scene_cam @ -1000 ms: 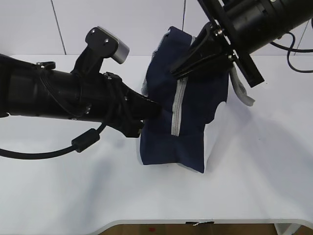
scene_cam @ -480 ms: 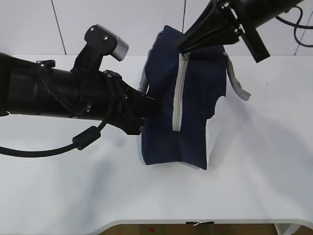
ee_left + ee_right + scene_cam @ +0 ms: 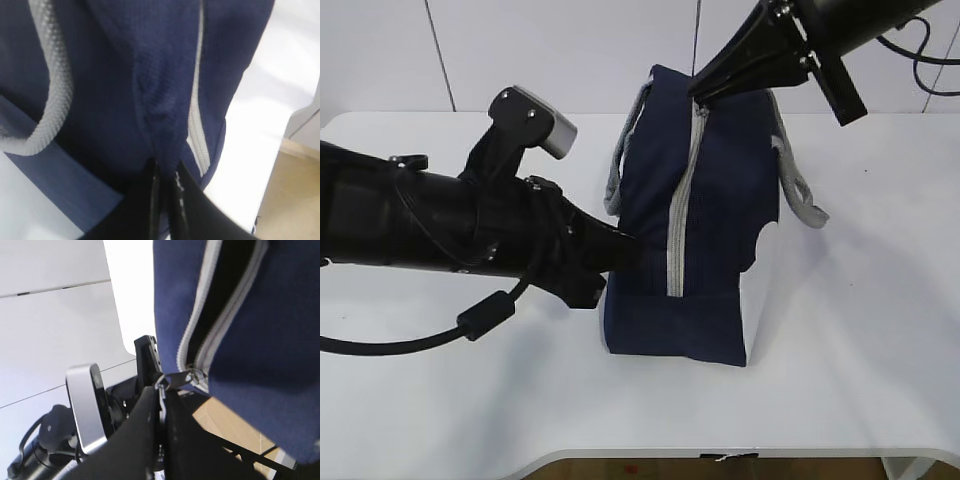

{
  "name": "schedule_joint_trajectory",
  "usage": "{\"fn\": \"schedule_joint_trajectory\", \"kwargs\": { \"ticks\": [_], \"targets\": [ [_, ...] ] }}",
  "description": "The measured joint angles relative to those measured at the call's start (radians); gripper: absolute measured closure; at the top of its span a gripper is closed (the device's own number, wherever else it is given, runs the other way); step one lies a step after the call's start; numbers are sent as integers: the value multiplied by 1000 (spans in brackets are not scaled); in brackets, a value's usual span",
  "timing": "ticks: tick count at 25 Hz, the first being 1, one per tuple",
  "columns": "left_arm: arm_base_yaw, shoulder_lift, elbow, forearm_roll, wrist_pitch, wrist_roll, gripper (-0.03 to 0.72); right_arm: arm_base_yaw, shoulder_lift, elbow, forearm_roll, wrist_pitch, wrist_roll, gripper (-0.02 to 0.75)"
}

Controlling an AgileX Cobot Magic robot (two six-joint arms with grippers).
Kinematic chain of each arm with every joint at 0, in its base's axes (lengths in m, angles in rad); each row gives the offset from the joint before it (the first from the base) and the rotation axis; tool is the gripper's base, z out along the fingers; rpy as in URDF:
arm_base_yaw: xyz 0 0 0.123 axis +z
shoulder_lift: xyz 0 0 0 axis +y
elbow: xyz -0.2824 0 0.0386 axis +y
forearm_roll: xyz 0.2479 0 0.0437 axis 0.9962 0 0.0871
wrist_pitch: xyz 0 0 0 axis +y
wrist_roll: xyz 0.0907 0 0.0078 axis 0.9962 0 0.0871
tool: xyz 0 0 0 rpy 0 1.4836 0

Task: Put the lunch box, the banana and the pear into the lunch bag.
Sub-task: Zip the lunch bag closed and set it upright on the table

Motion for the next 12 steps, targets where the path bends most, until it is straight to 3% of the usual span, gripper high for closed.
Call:
{"fn": "schedule_joint_trajectory", "kwargs": {
  "ticks": [12],
  "targets": [
    [0,0,2,0,-4,-19,692,-32,176,-255,9,0,19,731]
  ]
}}
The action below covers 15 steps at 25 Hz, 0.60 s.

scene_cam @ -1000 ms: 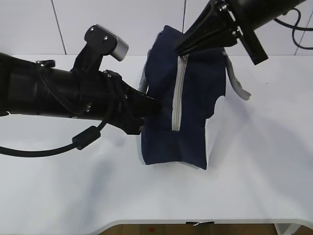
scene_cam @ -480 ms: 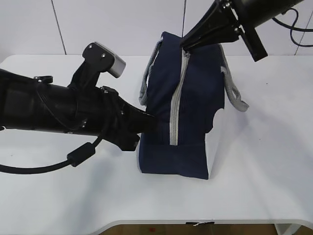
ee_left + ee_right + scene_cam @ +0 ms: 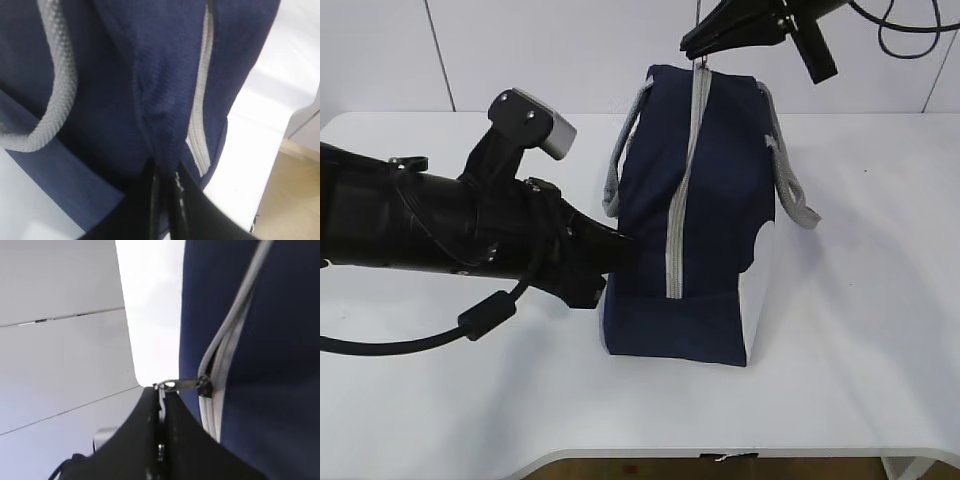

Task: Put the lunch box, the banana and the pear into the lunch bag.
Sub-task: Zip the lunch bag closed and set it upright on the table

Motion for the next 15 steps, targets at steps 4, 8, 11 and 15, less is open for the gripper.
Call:
{"fn": "schedule_joint_trajectory", "kwargs": {
  "ticks": [4,8,11,15],
  "targets": [
    [0,0,0,0,4,-2,692,-6,60,-82,0,2,13,731],
    [0,0,0,0,11,-4,692,-8,121,-138,0,2,30,731],
    [0,0,2,8,15,-4,692,-15,161,-164,5,-3,43,731],
    [0,0,2,9,17,-4,692,-34,194,-182,20,-6,51,731]
  ]
}}
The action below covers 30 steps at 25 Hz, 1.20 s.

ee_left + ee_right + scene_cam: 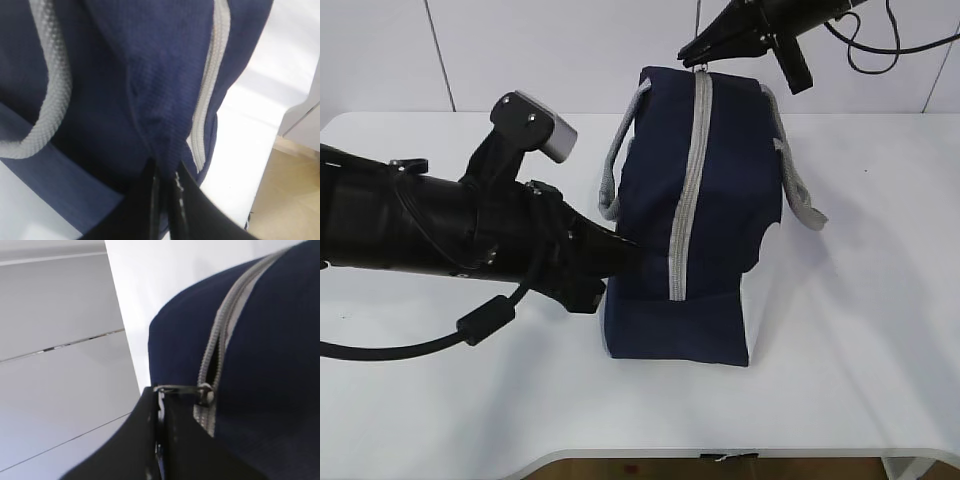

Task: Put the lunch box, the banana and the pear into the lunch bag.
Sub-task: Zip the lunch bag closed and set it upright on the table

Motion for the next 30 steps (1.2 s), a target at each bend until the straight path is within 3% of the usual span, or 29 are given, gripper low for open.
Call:
{"fn": "schedule_joint_trajectory", "kwargs": {
  "ticks": [9,17,23,30],
  "targets": [
    [0,0,0,1,11,0,692,-57,25,0,46,-66,6,731],
    [0,0,0,1,11,0,692,-61,105,0,189,-142,2,731],
    [0,-19,0,10,5,0,692,-62,147,0,233,-199,-4,731],
    [0,-27,2,41,-15,-2,692,-65,155,0,266,-155,-151,731]
  ]
}}
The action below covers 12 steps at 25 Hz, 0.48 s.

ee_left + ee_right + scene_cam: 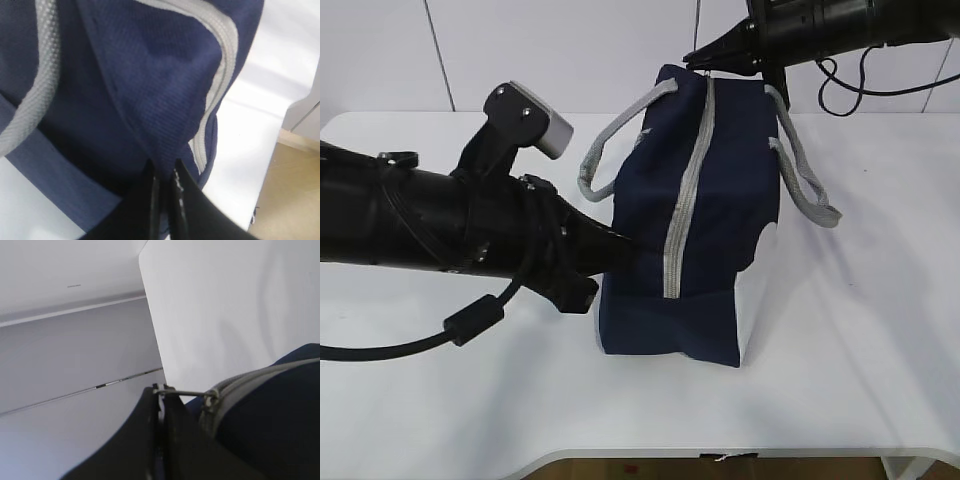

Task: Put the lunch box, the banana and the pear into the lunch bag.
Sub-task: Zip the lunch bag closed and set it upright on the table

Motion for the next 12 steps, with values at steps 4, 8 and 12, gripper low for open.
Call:
{"fn": "schedule_joint_trajectory", "kwargs": {
  "ticks": [4,8,12],
  "targets": [
    [0,-4,0,16,-30,0,692,-3,0,0,5,35,-117,731],
    [0,-4,0,25,-105,0,693,-3,1,-1,5,68,-280,731],
    [0,-7,0,25,-209,0,692,-3,1,-6,-13,97,-417,731]
  ]
}}
